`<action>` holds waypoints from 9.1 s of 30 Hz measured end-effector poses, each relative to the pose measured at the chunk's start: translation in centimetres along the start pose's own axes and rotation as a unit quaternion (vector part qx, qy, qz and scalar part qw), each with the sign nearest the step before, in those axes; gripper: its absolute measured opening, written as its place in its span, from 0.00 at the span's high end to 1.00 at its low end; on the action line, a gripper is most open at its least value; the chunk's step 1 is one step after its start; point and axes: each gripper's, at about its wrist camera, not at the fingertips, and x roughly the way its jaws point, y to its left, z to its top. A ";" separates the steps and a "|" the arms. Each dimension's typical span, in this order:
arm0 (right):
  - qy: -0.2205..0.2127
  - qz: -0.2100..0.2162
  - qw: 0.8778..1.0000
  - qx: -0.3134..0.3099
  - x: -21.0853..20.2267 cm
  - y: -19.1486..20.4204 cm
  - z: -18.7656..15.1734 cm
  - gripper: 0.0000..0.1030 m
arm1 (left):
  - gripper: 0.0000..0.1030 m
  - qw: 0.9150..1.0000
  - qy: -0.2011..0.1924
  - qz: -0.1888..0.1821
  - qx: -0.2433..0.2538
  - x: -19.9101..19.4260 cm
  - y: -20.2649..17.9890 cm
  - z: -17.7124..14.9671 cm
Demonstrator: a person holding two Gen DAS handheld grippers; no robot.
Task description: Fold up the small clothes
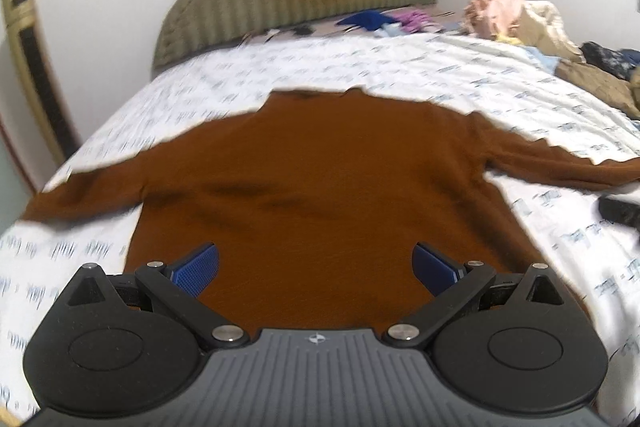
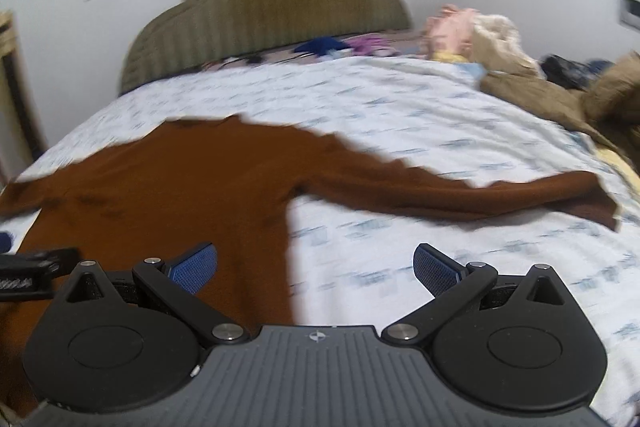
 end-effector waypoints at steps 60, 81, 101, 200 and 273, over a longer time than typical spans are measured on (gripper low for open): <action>-0.138 0.142 0.870 0.452 6.8 -33.3 0.1 0.90 | 0.00 0.882 0.184 -0.291 -0.320 18.2 -14.5 5.5; -0.177 0.196 0.914 0.307 2.6 -25.8 8.7 0.90 | 0.00 0.928 0.133 -0.287 -0.195 15.7 -15.6 9.6; -0.140 0.298 0.933 0.144 1.4 -7.9 22.1 0.90 | 0.00 0.914 0.177 -0.313 -0.187 17.7 -8.7 13.0; 0.022 0.312 0.860 -0.403 10.1 52.5 -2.1 0.49 | 0.04 0.612 0.085 -0.182 -0.765 24.3 60.8 -13.9; 0.048 0.401 0.897 -0.179 11.4 47.1 17.6 0.95 | 0.02 0.836 -0.100 -0.323 -0.433 8.2 35.4 -2.8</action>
